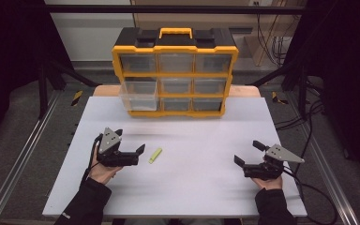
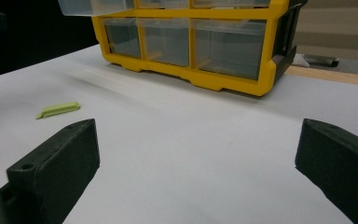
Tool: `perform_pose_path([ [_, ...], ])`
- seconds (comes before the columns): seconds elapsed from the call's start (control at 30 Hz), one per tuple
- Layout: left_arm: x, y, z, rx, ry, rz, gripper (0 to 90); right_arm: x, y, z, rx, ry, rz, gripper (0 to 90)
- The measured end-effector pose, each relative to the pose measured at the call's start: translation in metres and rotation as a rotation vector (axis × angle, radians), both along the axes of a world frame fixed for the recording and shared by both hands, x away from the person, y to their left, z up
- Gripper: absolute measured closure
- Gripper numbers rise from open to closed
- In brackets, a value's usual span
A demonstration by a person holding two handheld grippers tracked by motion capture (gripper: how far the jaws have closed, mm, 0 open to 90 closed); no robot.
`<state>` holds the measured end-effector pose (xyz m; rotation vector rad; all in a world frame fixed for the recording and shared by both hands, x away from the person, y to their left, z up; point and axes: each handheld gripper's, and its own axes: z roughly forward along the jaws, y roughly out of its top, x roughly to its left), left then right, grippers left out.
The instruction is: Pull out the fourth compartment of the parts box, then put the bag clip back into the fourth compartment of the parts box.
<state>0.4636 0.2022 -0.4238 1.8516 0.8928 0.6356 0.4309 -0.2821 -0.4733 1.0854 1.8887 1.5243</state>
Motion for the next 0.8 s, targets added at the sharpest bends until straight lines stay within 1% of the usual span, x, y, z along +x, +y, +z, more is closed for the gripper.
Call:
perform_pose_path([
  [0.03,0.001,-0.003,-0.001,0.010,0.010,-0.005,1.5,0.000,0.000,0.000,0.000,0.001,0.000,0.3],
  [0.1,0.002,-0.006,-0.002,0.019,0.016,-0.009,1.6,0.000,0.000,0.000,-0.001,0.002,0.000,0.3],
  [0.17,0.002,-0.010,-0.002,0.028,0.013,-0.011,1.7,0.000,0.000,0.000,0.000,0.003,0.000,0.3],
  [0.33,0.004,-0.018,-0.003,0.040,0.016,-0.022,2.1,0.000,0.000,0.000,-0.002,0.001,0.000,0.3],
  [0.43,0.006,-0.022,-0.005,0.043,0.032,-0.037,2.1,0.000,0.000,0.000,-0.001,0.002,0.000,0.3],
  [0.53,0.008,-0.025,-0.007,0.048,0.043,-0.039,2.1,0.000,0.000,0.000,0.000,0.001,0.000,0.3],
  [0.63,0.010,-0.030,-0.007,0.076,0.050,-0.039,2.3,0.000,0.000,0.000,0.002,0.001,-0.001,0.3],
  [0.7,0.012,-0.033,-0.007,0.079,0.050,-0.041,2.6,0.000,0.000,0.000,0.001,0.001,-0.001,0.3],
  [0.8,0.014,-0.038,-0.009,0.101,0.051,-0.040,2.7,0.000,0.000,0.000,-0.001,0.002,0.000,0.2],
])
